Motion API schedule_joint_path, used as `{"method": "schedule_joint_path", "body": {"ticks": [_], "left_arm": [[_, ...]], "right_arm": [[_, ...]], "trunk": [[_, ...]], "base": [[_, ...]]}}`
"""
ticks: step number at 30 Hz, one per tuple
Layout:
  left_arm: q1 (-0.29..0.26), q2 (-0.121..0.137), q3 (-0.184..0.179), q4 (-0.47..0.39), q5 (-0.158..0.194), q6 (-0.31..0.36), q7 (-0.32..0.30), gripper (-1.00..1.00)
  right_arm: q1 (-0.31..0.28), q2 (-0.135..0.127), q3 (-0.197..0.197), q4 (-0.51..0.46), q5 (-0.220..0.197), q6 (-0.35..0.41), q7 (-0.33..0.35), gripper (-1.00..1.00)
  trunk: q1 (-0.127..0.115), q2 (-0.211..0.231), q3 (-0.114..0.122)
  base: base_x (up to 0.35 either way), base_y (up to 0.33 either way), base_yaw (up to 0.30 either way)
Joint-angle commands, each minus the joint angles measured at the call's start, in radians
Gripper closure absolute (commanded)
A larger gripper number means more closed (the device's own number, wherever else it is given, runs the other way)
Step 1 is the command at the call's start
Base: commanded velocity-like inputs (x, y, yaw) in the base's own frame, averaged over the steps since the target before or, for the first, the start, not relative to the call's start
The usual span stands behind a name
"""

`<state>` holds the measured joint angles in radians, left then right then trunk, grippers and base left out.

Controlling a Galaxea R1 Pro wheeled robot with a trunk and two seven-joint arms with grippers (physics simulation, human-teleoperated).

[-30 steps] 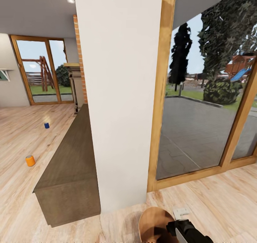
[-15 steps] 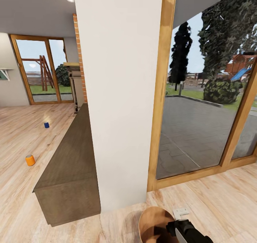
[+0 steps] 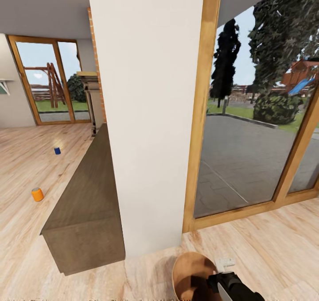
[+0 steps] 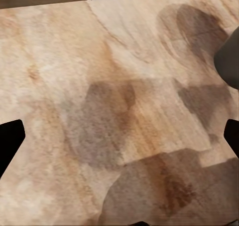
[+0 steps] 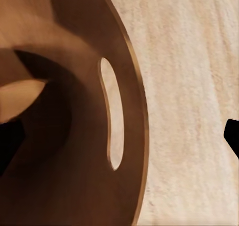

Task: Put the three can of soda from the living room inside the tash can in the kitchen.

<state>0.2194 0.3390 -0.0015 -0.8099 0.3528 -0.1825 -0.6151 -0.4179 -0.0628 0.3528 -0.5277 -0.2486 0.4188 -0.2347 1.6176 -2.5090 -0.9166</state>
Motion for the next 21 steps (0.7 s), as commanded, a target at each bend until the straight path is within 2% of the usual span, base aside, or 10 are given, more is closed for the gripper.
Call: {"method": "schedule_joint_path", "body": {"ticks": [1, 6, 21], "left_arm": [[0.0, 0.0, 0.0, 0.0, 0.0, 0.0, 0.0, -1.0], [0.0, 0.0, -0.001, 0.0, 0.0, 0.0, 0.0, -1.0], [0.0, 0.0, -0.001, 0.0, 0.0, 0.0, 0.0, -1.0]], "right_arm": [[0.0, 0.0, 0.0, 0.0, 0.0, 0.0, 0.0, -1.0], [0.0, 0.0, 0.0, 0.0, 0.0, 0.0, 0.0, -1.0], [0.001, 0.0, 0.0, 0.0, 0.0, 0.0, 0.0, -1.0]], "trunk": [[0.0, 0.0, -0.004], [0.003, -0.001, -0.023], [0.003, -0.001, -0.023]], "base": [[0.0, 0.0, 0.0], [0.0, 0.0, 0.0], [0.0, 0.0, 0.0]]}}
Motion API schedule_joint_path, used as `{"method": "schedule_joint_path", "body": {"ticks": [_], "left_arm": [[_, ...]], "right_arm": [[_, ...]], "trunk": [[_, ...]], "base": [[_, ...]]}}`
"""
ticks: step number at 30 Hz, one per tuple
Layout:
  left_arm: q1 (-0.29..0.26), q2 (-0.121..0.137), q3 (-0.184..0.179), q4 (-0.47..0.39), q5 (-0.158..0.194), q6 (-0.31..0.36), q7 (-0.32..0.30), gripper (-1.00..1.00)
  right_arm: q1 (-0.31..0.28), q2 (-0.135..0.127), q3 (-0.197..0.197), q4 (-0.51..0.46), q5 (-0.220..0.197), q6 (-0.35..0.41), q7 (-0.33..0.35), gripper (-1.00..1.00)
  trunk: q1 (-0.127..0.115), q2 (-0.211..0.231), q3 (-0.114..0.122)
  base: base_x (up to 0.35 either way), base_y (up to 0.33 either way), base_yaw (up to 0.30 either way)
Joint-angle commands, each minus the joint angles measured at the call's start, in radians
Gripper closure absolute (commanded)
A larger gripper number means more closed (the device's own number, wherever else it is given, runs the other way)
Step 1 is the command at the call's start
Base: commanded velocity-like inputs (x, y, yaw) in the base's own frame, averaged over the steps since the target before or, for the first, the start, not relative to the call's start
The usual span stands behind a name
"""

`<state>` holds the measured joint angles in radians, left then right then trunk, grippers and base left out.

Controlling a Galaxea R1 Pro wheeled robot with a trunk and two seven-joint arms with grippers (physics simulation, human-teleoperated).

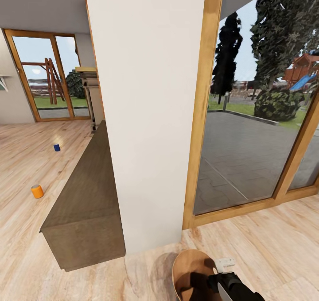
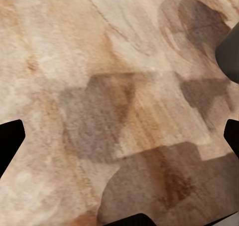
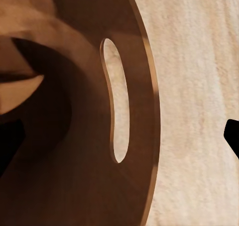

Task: Put the three can of soda from the living room inside the tash can in the kitchen.

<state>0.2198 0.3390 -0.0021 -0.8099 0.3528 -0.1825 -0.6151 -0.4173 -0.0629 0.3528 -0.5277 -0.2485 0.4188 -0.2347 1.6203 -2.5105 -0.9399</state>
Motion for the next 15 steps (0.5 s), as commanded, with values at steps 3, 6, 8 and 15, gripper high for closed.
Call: {"method": "schedule_joint_path", "body": {"ticks": [3, 6, 8, 15], "left_arm": [[0.0, 0.0, 0.0, 0.001, 0.0, 0.0, 0.0, -1.0], [0.0, 0.0, 0.001, 0.001, 0.0, 0.0, 0.0, -1.0], [0.0, 0.0, 0.001, 0.001, 0.0, 0.0, 0.0, -1.0], [0.0, 0.0, 0.0, 0.001, 0.0, 0.0, 0.0, -1.0]], "right_arm": [[0.0, 0.0, 0.0, 0.0, 0.0, 0.0, 0.0, -1.0], [0.0, 0.0, -0.001, 0.0, 0.0, 0.0, 0.0, -1.0], [0.0, -0.001, -0.001, 0.0, 0.0, -0.001, 0.0, -1.0], [0.0, 0.0, -0.007, 0.032, -0.005, -0.042, 0.0, 1.0]], "trunk": [[0.0, 0.0, 0.0], [0.0, 0.0, 0.0], [0.0, 0.0, 0.0], [0.0, 0.0, 0.0]], "base": [[0.0, 0.0, 0.0], [0.0, 0.0, 0.0], [0.0, 0.0, 0.0], [0.0, 0.0, 0.0]]}}
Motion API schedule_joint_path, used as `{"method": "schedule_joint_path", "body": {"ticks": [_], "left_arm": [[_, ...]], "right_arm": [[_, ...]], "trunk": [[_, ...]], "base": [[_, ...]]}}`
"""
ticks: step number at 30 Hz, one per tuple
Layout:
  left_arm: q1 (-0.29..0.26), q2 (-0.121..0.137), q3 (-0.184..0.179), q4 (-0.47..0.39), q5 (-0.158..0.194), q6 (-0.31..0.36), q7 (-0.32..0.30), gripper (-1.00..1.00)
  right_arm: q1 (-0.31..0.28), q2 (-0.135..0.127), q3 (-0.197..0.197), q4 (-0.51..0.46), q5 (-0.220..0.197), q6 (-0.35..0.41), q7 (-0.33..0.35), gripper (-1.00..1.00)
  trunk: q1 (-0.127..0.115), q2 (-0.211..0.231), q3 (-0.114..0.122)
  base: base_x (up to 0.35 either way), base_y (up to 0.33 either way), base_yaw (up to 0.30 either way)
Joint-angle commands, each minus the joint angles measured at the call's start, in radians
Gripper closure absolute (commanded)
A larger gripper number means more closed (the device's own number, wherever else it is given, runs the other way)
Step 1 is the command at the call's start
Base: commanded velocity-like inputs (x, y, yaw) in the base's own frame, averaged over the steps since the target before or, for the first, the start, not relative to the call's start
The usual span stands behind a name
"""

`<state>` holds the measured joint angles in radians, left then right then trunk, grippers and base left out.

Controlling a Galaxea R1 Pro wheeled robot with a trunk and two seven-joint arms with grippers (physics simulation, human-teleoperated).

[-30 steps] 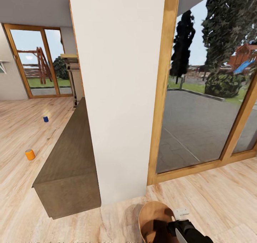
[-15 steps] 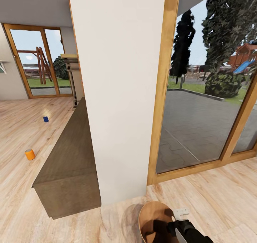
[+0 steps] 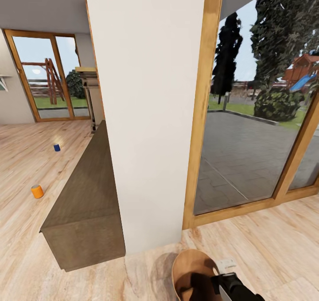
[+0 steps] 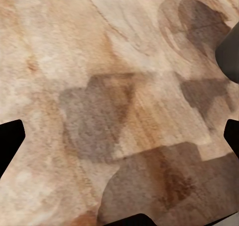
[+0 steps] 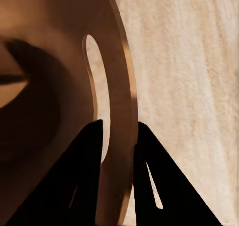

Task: Put the three can of soda from the living room inside the tash can in the kitchen.

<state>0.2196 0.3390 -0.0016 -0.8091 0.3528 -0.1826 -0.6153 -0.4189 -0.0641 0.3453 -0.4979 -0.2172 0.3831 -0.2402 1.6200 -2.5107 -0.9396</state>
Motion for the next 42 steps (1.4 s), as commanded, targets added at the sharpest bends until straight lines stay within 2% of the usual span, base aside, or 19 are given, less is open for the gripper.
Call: {"method": "schedule_joint_path", "body": {"ticks": [1, 21, 22, 26, 42], "left_arm": [[0.0, 0.0, 0.0, 0.0, 0.0, 0.0, 0.0, -1.0], [0.0, 0.0, 0.0, 0.002, 0.0, 0.0, 0.0, -1.0], [0.0, -0.001, 0.001, 0.006, 0.0, 0.001, 0.007, -1.0], [-0.001, -0.001, 0.002, 0.007, 0.0, 0.001, 0.007, -1.0], [-0.002, -0.002, -0.003, 0.01, -0.001, 0.002, 0.009, -1.0]], "right_arm": [[0.002, 0.001, 0.0, 0.007, -0.036, -0.009, 0.006, 1.0], [0.002, 0.0, 0.0, 0.018, -0.042, -0.016, 0.006, 1.0], [0.002, 0.001, 0.001, 0.05, -0.043, -0.055, 0.007, 1.0], [0.002, 0.002, 0.001, 0.054, -0.043, -0.057, 0.007, 1.0], [0.002, 0.002, 0.003, 0.056, -0.044, -0.058, 0.008, 1.0]], "trunk": [[0.0, 0.0, 0.0], [0.0, 0.0, 0.0], [0.0, 0.0, 0.0], [0.0, 0.0, 0.0], [-0.007, 0.004, 0.062]], "base": [[0.0, 0.0, 0.0], [0.0, 0.0, 0.0], [0.0, 0.0, 0.0], [0.0, 0.0, 0.0], [0.0, 0.0, 0.0]]}}
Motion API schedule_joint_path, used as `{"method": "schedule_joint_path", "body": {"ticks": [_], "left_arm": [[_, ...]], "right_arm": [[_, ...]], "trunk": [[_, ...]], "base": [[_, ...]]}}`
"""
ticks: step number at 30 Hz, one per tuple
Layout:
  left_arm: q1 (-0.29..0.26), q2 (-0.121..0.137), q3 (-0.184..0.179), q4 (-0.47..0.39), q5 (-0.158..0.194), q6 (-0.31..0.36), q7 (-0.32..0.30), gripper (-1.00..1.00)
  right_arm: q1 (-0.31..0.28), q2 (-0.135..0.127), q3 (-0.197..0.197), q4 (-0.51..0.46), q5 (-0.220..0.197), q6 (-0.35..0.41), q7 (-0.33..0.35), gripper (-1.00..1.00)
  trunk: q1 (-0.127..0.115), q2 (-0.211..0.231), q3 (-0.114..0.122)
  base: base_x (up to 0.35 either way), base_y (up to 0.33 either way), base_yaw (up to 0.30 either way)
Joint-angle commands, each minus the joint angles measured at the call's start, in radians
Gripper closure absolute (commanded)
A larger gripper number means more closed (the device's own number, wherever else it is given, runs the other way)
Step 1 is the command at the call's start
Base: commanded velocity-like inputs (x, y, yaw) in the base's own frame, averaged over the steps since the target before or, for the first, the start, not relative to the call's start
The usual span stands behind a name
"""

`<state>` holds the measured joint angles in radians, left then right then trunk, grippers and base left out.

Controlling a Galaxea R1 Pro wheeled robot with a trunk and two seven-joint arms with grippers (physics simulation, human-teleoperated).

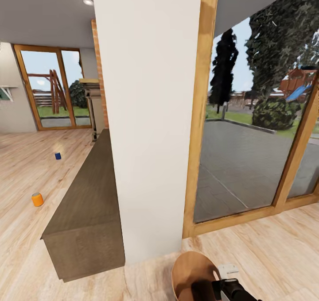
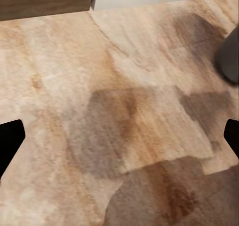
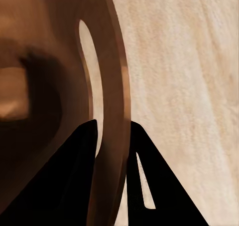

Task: Put the three can of soda from the living room inside the tash can in the kitchen.

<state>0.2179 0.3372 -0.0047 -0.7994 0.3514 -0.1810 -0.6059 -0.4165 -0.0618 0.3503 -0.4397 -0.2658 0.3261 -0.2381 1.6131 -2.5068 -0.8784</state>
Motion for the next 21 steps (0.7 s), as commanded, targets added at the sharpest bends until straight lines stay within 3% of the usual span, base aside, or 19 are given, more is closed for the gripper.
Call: {"method": "schedule_joint_path", "body": {"ticks": [1, 17, 21], "left_arm": [[0.0, 0.0, 0.0, 0.0, 0.0, 0.0, 0.0, -1.0], [0.0, -0.001, -0.002, 0.001, 0.0, -0.001, 0.002, -1.0], [0.0, -0.001, -0.003, 0.001, 0.0, -0.001, 0.002, -1.0]], "right_arm": [[-0.001, 0.0, -0.003, -0.002, 0.005, -0.001, 0.006, 1.0], [-0.001, -0.001, -0.005, 0.031, 0.003, -0.002, 0.008, 1.0], [-0.001, -0.001, -0.005, 0.047, 0.003, -0.038, 0.008, 1.0]], "trunk": [[-0.001, 0.0, 0.004], [-0.008, 0.004, 0.066], [-0.01, 0.005, 0.082]], "base": [[0.0, 0.0, 0.0], [0.0, 0.0, 0.0], [0.0, 0.0, 0.0]]}}
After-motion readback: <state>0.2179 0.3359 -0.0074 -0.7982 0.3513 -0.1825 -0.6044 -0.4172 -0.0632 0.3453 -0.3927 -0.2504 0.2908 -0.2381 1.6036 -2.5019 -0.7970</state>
